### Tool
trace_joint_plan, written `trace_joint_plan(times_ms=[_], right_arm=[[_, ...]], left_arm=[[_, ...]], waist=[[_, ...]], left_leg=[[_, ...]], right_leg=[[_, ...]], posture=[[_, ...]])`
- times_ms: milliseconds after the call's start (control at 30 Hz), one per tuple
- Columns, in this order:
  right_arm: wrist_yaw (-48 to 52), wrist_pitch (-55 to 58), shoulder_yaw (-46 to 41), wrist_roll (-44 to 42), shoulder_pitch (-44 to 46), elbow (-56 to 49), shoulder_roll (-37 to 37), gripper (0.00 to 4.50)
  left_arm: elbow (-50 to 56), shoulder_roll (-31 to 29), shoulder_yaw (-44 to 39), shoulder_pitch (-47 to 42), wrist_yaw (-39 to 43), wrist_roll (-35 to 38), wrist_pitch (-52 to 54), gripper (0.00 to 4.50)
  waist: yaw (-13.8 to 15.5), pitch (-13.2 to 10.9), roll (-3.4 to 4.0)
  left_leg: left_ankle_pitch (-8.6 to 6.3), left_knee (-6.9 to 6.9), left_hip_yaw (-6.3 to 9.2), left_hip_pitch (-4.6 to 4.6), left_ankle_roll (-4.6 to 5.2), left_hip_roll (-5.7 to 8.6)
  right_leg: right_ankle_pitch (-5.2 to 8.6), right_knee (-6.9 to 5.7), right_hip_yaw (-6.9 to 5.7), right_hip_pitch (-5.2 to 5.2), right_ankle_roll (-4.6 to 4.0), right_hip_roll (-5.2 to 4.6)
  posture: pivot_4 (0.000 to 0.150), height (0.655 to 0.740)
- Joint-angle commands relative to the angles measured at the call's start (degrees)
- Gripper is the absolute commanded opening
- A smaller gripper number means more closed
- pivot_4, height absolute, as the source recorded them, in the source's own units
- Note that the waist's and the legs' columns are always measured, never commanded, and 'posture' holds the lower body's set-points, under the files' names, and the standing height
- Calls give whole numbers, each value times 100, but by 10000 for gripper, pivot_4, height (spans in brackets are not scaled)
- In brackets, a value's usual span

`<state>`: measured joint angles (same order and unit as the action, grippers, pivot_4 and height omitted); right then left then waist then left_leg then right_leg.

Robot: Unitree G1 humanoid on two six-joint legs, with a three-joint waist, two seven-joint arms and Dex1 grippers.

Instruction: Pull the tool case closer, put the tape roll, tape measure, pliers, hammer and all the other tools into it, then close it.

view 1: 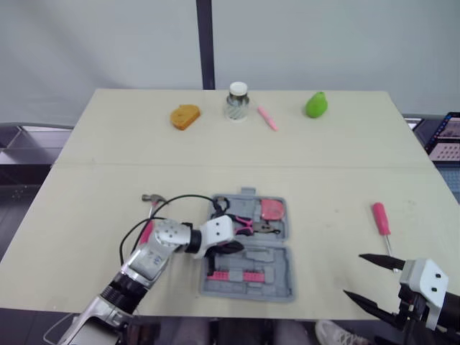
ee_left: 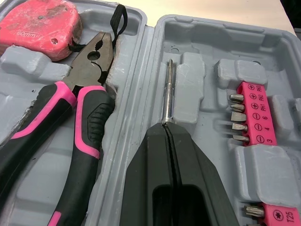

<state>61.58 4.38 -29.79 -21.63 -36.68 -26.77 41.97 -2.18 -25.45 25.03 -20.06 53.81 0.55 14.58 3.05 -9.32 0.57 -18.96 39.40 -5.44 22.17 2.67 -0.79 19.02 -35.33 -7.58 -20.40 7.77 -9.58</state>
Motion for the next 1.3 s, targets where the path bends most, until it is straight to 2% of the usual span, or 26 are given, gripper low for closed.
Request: trace_joint_plan(times_ms=[33,400,600,867,967,1100,1167,1300], right_arm=[[-80,10,-215,-90,-43,-158,-8,45000],[-75,28,-247,-91,-52,-174,-17,45000],[-82,23,-185,-124,56,-143,-16,45000],[-45,47,-21,-162,311,-89,3,45000],[-50,76,40,-192,432,-92,17,45000],[-137,266,122,-422,731,-312,-4,45000],[-144,313,135,-473,778,-359,-7,45000],[-165,338,287,-483,930,-401,-2,45000]], left_arm=[[-294,-37,346,225,9,-322,149,203],[-428,-4,360,306,-53,-350,55,203],[-327,54,59,292,-68,-69,10,203],[709,58,-1400,335,25,1402,337,203],[1023,-6,-1860,373,-62,1684,254,203],[1411,-205,-2658,567,79,2401,352,203],[1480,-266,-2850,659,86,2530,273,203],[1589,-741,-3533,1357,352,2870,238,203]], waist=[[0,0,0],[0,3,2],[-2,4,3],[-29,-27,-9],[-34,-32,-15],[-36,-33,-15],[-40,-35,-14],[-90,-38,-17]], left_leg=[[0,0,0,0,0,0],[0,-3,0,-2,0,0],[-2,-4,0,-2,0,0],[1,-9,1,8,-6,-9],[2,-9,2,9,-6,-8],[2,-10,2,9,-6,-6],[2,-11,3,9,-6,-6],[2,-14,-1,7,-7,-6]], right_leg=[[0,0,0,0,0,0],[0,3,0,1,0,-1],[0,5,1,1,0,-3],[0,12,-2,-8,0,0],[0,13,-1,-6,0,-1],[-1,14,-5,-6,1,4],[-1,13,-6,-6,1,4],[-1,14,-6,-6,1,8]], posture=[[1500,6950],[1500,6950],[1500,6950],[1500,6950],[1500,6950],[1500,6950],[1500,6950],[1500,6950]])
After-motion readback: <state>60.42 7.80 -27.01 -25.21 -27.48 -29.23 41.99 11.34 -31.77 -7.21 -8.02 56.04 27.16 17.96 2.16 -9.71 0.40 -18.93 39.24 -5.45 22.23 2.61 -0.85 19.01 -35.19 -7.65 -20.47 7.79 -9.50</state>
